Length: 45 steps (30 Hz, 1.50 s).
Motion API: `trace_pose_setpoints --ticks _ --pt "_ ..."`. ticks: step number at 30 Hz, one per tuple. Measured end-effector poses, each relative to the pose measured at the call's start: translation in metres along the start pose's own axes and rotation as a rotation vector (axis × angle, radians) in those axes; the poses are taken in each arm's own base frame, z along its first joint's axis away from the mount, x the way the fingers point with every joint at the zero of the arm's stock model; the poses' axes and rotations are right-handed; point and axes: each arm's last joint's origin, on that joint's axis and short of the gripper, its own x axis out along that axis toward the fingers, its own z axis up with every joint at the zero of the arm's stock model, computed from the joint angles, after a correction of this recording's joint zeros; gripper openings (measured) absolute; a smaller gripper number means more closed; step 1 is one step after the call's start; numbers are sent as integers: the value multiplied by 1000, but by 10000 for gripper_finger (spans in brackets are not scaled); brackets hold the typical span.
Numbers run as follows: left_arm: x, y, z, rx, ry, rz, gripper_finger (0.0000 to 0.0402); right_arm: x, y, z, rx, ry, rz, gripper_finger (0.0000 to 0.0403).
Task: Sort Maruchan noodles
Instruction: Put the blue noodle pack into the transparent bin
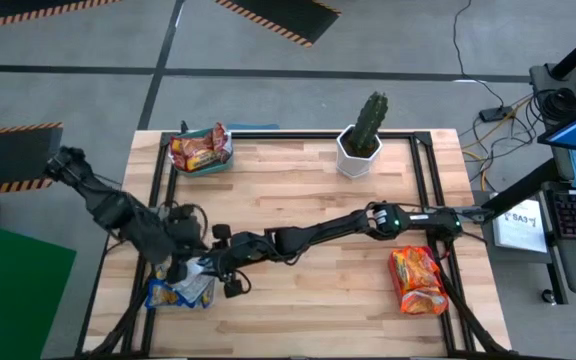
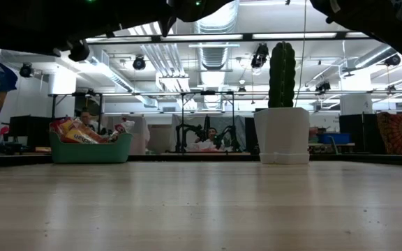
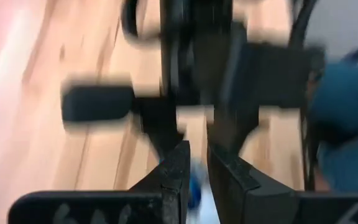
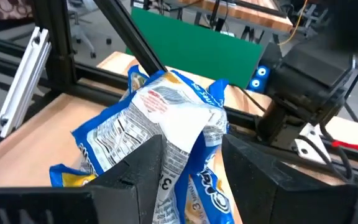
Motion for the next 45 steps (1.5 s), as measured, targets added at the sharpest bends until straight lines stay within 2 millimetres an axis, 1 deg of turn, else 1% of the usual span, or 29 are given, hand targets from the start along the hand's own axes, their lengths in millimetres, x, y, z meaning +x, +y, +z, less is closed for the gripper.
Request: trace_pose_setpoints --ticks 4,6,10,13,16,19,22,25,30,34,38,40,42,45 --pt "-9 -17 3 -20 207 92 38 -6 -3 10 -33 -3 -2 149" --pt "-11 -27 3 -7 285 129 38 -9 -4 14 -40 -8 -4 146" --pt "1 -48 -3 44 392 110 38 -9 -4 14 -43 0 -2 139" --pt "12 -57 -10 67 436 114 38 -11 -4 15 -42 20 2 136" --pt "26 -61 -20 61 465 141 38 -15 -5 18 -39 56 11 133" --pt "44 -59 -32 35 493 168 38 -22 -5 21 -27 109 24 128" --pt "61 -55 -48 1 570 201 38 -35 -7 30 -24 182 41 124" --pt "72 -51 -63 -44 647 201 38 -51 -8 37 8 276 58 117" --pt "84 -49 -73 -80 658 154 38 -77 -5 40 60 472 91 104" --pt "82 -47 -74 -95 678 192 38 -90 2 36 91 583 111 94" --pt "69 -50 -63 -111 666 196 38 -94 11 25 107 668 128 85" --pt "65 -53 -58 -104 604 194 38 -95 14 21 127 703 127 82" --pt "67 -54 -56 -97 553 204 38 -96 15 15 139 735 126 78" --pt "78 -54 -61 -88 498 193 38 -96 17 8 157 767 123 73"
